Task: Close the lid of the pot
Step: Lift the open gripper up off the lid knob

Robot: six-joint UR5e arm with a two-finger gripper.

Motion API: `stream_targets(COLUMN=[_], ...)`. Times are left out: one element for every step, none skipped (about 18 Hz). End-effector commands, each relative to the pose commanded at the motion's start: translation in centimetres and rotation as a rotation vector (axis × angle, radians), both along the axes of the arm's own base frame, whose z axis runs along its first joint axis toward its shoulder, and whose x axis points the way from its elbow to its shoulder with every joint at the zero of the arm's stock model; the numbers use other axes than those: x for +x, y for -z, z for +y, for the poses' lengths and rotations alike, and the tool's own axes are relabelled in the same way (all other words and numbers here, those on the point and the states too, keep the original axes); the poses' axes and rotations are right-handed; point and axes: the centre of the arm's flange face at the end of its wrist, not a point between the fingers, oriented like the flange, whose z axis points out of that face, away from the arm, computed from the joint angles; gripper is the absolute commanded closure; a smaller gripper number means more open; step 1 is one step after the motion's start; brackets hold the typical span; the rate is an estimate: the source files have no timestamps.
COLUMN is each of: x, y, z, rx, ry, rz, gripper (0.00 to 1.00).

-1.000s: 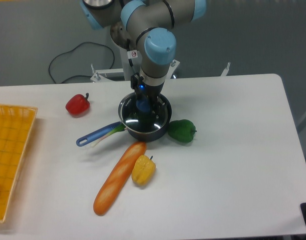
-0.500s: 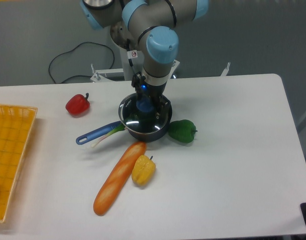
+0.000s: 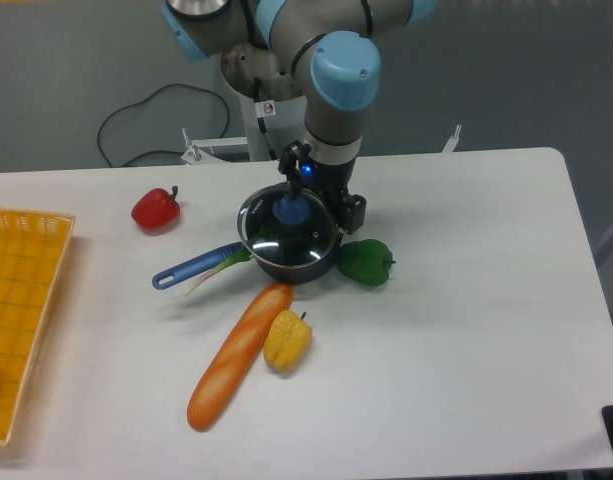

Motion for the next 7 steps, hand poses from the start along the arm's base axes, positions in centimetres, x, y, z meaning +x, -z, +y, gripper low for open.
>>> stream_targets(x=[-1.1, -2.4, -3.9, -5.0, -5.7, -6.3, -6.9], y=[-0.5, -0.4, 0.1, -0.1, -0.1, -0.2, -0.3], z=[-0.4, -0.5, -1.3, -2.3, -3.1, -3.6, -4.3], rx=[-0.01, -0.016, -0.022, -0.02, -0.017, -0.016, -0.014], ry=[-0.014, -0.028, -0.054, -0.08, -0.099, -0.113, -0.126], rz=[0.017, 0.022, 0.017, 0.019, 0.02, 0.023, 0.027], gripper=[0.0, 0.0, 0.0, 0.0, 0.0, 0.0, 0.0])
